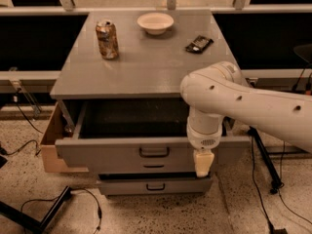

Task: Open top drawer

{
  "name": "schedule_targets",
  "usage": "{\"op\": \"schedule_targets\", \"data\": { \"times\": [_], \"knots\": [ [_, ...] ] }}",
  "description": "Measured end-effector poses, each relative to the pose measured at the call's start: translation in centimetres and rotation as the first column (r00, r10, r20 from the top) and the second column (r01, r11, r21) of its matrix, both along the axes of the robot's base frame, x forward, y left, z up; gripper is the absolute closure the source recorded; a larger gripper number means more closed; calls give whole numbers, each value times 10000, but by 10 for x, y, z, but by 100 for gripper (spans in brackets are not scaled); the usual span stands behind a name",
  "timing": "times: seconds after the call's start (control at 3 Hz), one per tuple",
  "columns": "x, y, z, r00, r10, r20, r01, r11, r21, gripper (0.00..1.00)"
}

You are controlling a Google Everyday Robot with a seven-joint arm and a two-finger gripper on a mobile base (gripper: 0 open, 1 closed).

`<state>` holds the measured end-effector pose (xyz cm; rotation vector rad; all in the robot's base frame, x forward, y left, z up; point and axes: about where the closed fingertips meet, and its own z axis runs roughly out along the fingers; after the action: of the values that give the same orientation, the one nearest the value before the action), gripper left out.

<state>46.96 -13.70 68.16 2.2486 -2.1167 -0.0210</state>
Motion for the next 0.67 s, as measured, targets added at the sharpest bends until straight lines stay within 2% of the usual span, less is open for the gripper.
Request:
{"op": "schedule_targets", "data": {
  "times": [0.33,0.67],
  "knots": [
    [1,0,0,10000,0,0,0,10000,0,63],
    [1,0,1,10000,0,0,0,10000,0,62]
  ]
}}
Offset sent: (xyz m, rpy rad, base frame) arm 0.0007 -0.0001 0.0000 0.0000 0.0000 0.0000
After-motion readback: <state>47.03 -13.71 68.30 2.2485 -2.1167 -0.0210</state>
